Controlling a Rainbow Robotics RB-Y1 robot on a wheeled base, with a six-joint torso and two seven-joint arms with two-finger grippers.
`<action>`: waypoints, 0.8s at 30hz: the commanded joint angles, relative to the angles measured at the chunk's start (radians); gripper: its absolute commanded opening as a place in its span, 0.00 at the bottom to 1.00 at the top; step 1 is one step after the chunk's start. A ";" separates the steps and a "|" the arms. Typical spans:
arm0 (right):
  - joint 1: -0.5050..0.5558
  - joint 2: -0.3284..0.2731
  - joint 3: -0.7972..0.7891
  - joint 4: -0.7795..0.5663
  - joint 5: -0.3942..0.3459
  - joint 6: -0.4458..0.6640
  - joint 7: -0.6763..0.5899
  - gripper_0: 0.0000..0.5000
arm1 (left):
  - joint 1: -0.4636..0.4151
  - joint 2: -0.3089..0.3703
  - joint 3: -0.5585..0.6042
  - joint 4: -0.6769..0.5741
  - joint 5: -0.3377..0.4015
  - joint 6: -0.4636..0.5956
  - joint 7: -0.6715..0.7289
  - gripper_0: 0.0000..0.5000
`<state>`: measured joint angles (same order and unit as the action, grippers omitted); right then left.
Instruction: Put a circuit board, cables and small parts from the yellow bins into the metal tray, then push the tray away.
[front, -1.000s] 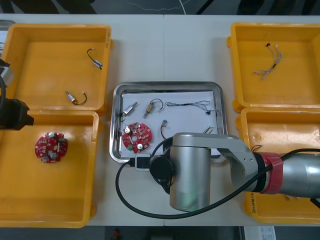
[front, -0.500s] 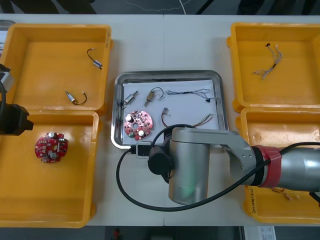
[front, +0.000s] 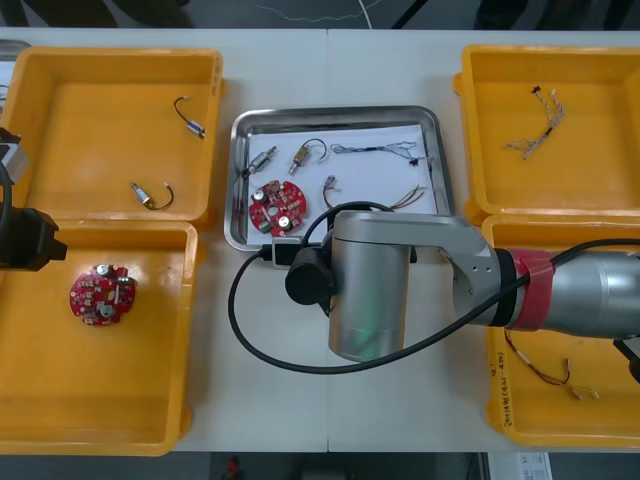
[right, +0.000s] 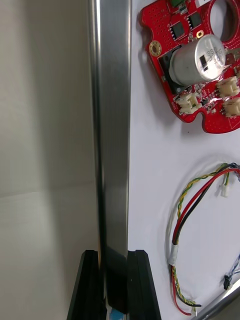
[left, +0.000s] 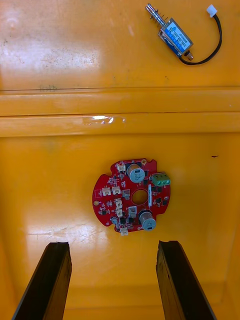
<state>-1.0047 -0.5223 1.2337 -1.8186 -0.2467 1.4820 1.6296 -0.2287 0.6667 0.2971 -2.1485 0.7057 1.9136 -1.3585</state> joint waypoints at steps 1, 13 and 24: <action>-0.078 0.016 0.006 0.039 0.010 -0.019 -0.013 0.00 | 0.022 -0.010 0.030 -0.033 0.003 0.006 0.070 1.00; -0.143 0.076 -0.016 0.180 0.007 -0.057 -0.002 0.00 | 0.022 -0.010 0.030 -0.033 0.003 0.006 0.070 1.00; -0.198 0.084 -0.016 0.255 0.006 -0.118 0.007 0.00 | 0.022 -0.010 0.030 -0.033 0.003 0.006 0.070 1.00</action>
<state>-1.1360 -0.4601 1.2335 -1.5763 -0.2467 1.3839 1.6297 -0.2287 0.6666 0.2971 -2.1494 0.7058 1.9136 -1.3582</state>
